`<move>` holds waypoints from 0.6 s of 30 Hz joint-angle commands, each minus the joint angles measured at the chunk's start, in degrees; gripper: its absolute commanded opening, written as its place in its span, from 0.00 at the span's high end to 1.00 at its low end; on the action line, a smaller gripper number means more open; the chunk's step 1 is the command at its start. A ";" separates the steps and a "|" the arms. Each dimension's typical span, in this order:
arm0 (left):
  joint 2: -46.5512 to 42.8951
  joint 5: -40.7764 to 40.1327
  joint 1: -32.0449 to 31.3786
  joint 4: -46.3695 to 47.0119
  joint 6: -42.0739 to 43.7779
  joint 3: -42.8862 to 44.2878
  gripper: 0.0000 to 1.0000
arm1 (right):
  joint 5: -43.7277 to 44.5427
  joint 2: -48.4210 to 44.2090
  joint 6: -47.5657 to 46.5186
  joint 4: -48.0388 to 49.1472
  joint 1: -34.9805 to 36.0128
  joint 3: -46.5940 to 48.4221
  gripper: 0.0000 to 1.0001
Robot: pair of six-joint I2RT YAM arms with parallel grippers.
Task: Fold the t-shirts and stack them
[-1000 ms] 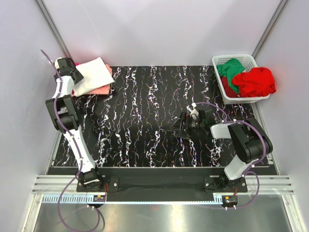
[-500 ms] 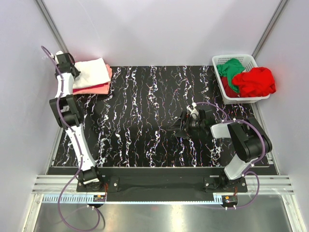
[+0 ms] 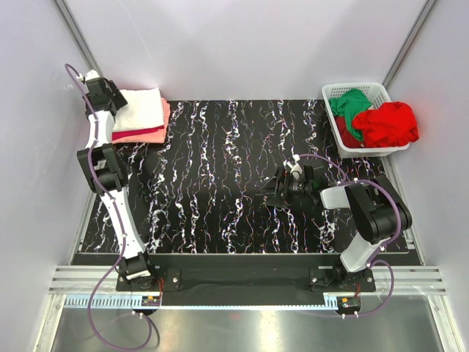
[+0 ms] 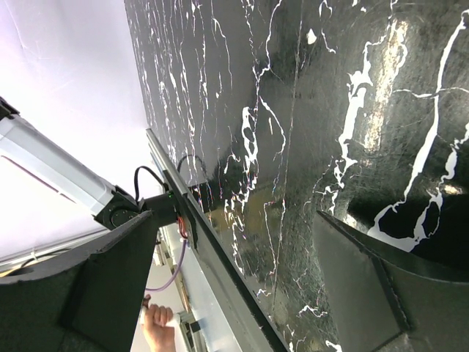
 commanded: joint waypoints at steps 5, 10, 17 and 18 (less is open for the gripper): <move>-14.24 -2.57 -0.97 4.67 -3.20 -16.18 0.05 | -1.45 0.26 0.55 3.16 -0.45 0.03 0.06; -21.80 -4.78 -0.97 3.95 -7.52 -26.81 0.01 | -1.19 0.00 0.46 3.16 -0.36 -0.32 0.04; -31.73 -5.05 0.70 3.35 -10.77 -37.98 0.01 | -1.19 -0.53 -0.15 2.72 -0.45 -0.23 0.00; -32.62 -5.05 1.05 3.35 -11.04 -40.26 0.01 | -1.19 -0.44 -0.07 2.81 -0.36 -0.23 0.00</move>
